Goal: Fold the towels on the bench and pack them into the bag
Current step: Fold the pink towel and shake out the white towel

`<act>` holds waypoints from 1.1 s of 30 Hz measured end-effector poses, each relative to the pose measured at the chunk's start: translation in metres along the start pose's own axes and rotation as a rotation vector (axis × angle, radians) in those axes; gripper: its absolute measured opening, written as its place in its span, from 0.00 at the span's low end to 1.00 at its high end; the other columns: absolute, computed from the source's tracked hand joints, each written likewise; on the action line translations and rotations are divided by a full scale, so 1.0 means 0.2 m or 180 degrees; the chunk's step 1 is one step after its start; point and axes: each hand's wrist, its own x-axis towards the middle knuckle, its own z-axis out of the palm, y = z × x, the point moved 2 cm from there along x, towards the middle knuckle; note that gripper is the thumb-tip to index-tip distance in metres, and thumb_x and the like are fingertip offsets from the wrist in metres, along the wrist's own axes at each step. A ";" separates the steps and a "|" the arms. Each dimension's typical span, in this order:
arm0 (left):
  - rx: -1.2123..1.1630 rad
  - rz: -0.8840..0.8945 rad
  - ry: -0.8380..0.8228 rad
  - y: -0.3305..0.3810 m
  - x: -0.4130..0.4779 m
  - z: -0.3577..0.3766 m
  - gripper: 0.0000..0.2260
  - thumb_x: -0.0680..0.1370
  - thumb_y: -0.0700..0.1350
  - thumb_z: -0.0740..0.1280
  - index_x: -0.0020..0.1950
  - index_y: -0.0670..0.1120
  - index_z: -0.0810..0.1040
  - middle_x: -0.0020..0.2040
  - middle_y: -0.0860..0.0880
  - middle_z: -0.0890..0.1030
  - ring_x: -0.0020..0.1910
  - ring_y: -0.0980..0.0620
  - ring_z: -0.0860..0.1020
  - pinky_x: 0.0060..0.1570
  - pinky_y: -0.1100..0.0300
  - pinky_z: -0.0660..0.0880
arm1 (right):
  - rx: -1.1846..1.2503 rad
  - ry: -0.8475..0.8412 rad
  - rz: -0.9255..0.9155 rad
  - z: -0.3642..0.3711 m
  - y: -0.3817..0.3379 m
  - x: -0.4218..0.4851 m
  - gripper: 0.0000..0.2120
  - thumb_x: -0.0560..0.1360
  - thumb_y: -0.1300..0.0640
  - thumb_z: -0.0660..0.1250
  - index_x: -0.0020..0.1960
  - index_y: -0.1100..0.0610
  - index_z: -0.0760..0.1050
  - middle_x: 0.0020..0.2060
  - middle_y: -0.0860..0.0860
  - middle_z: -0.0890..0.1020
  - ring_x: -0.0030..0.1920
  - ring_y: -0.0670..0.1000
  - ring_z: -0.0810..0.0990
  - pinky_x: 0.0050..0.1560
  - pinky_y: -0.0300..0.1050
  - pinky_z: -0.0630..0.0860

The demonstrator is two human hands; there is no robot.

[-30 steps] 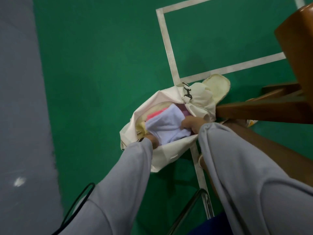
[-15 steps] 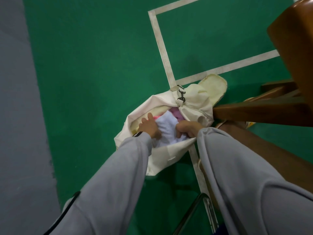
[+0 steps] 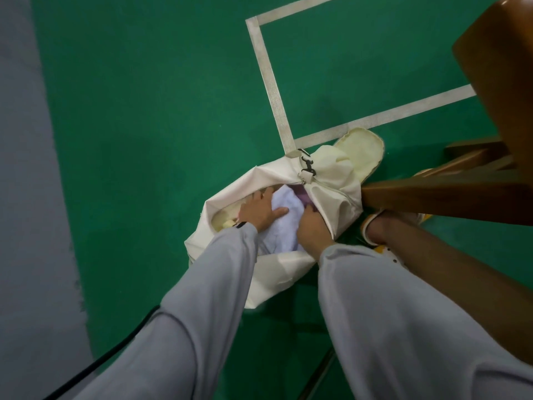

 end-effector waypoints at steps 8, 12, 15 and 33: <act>0.0143 0.0721 0.0901 -0.02 -0.09 0.03 0.40 0.73 0.77 0.57 0.78 0.55 0.62 0.71 0.47 0.70 0.69 0.44 0.69 0.67 0.46 0.68 | -0.0701 -0.0529 -0.0642 -0.16 -0.20 -0.17 0.31 0.81 0.48 0.60 0.77 0.62 0.57 0.75 0.63 0.65 0.75 0.62 0.64 0.77 0.55 0.57; 0.1319 0.1760 0.0209 -0.15 -0.15 0.04 0.47 0.69 0.82 0.55 0.82 0.64 0.44 0.84 0.48 0.48 0.81 0.40 0.53 0.76 0.38 0.57 | -0.0206 -0.1062 -0.0307 -0.14 -0.13 -0.12 0.28 0.82 0.49 0.56 0.76 0.65 0.63 0.72 0.62 0.71 0.73 0.61 0.69 0.75 0.55 0.62; 0.1347 0.1556 -0.0056 -0.23 -0.17 0.06 0.53 0.66 0.82 0.58 0.81 0.64 0.36 0.84 0.49 0.42 0.82 0.40 0.48 0.76 0.36 0.56 | -0.0055 -0.1452 -0.0249 -0.19 -0.10 -0.12 0.25 0.78 0.46 0.68 0.68 0.61 0.73 0.63 0.58 0.79 0.64 0.58 0.77 0.66 0.47 0.71; 0.2284 0.0516 0.0001 -0.16 -0.14 0.04 0.68 0.60 0.80 0.68 0.80 0.51 0.28 0.82 0.40 0.39 0.82 0.37 0.45 0.74 0.34 0.57 | 0.0041 -0.0662 -0.0399 -0.20 -0.20 -0.16 0.37 0.78 0.44 0.69 0.76 0.61 0.58 0.72 0.61 0.66 0.71 0.60 0.69 0.73 0.51 0.64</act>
